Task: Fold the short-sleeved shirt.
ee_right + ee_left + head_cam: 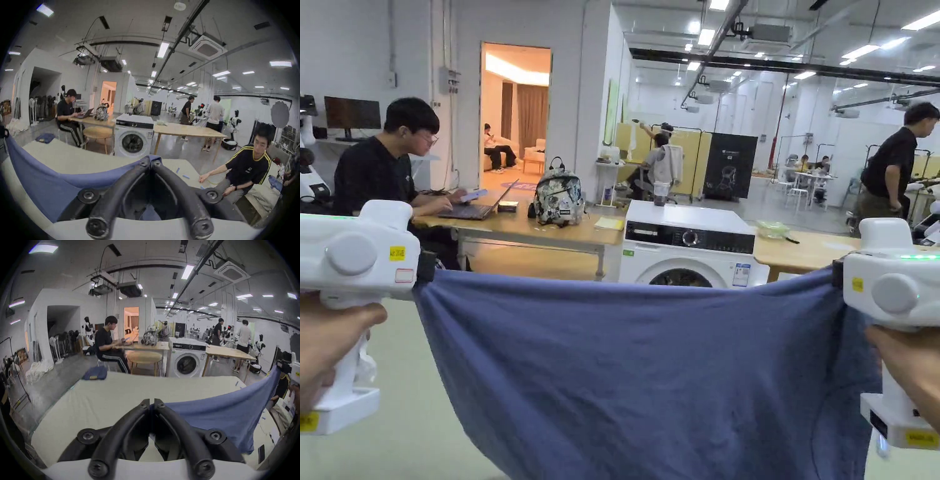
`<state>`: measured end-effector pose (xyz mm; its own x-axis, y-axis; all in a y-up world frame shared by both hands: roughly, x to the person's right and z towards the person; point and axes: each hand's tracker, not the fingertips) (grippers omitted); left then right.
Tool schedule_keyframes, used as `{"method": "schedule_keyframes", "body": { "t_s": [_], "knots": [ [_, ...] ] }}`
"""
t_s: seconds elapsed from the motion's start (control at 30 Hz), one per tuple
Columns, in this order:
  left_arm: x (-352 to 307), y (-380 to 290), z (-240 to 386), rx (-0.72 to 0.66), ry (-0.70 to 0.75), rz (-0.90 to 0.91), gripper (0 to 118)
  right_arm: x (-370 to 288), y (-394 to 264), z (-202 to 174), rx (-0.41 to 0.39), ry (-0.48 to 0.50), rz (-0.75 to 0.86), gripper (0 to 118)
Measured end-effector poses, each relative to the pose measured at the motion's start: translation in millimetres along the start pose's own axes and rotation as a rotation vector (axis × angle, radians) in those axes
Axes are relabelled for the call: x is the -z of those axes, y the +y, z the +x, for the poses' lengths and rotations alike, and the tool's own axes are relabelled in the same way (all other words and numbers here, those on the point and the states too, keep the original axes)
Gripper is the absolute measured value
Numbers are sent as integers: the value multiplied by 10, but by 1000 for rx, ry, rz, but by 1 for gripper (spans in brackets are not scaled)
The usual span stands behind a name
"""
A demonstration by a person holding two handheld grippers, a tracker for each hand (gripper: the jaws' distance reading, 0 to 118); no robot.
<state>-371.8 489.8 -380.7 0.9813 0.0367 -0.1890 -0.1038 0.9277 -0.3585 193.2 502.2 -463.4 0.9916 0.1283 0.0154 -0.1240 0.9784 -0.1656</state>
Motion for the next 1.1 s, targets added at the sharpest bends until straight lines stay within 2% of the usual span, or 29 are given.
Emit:
{"method": "schedule_keyframes", "body": {
  "t_s": [0.13, 0.63, 0.77, 0.87, 1.1],
  "knots": [
    [28, 434, 154, 48, 22, 52, 0, 136, 275, 69, 10, -25, 43, 0],
    [333, 1531, 185, 19, 65, 159, 0, 603, 1136, -52, 41, -96, 150, 0],
    [371, 1611, 166, -12, 71, 181, 0, 661, 1217, -112, 4, -117, 177, 0],
    [407, 1581, 175, -10, 81, 191, 0, 648, 1205, -122, 18, -115, 181, 0],
    [547, 1181, 157, 9, 71, 165, 0, 587, 798, -159, -3, -128, 153, 0]
  ]
}}
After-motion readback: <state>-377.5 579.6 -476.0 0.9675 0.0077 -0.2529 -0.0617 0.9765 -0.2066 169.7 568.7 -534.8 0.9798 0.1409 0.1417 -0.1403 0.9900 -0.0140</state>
